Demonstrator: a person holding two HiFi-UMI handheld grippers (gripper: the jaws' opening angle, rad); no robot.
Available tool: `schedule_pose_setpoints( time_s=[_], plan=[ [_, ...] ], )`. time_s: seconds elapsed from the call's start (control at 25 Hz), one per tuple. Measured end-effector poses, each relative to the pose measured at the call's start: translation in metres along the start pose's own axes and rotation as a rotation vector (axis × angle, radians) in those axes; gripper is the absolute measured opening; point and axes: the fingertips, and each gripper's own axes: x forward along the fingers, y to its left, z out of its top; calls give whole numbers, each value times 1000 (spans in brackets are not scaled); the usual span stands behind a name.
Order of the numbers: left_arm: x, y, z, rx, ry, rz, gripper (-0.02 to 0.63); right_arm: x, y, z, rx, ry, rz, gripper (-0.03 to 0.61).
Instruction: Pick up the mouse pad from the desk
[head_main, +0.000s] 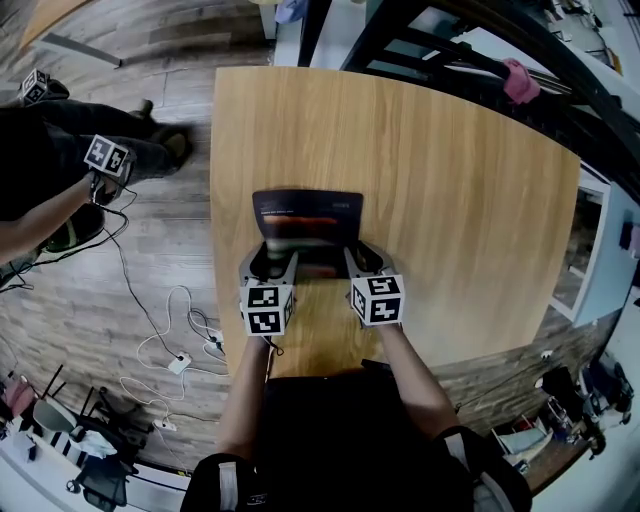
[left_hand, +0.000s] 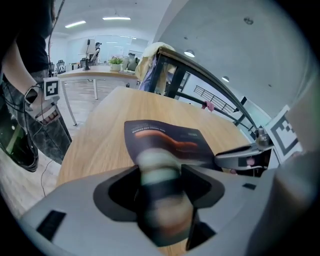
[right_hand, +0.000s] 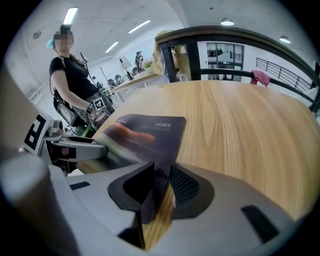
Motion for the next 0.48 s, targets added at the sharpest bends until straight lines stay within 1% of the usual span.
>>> schedule_pose_setpoints(
  time_s=[0.24, 0.36, 0.48],
  plan=[
    [0, -2, 2, 8, -3, 0, 264, 8, 29, -1, -34, 10, 59, 107],
    [0, 0, 2, 3, 1, 9, 262, 10, 30, 0, -18, 5, 62, 100],
    [1, 4, 1, 14, 1, 28, 262, 12, 27, 1, -8, 5, 68, 76]
  ],
)
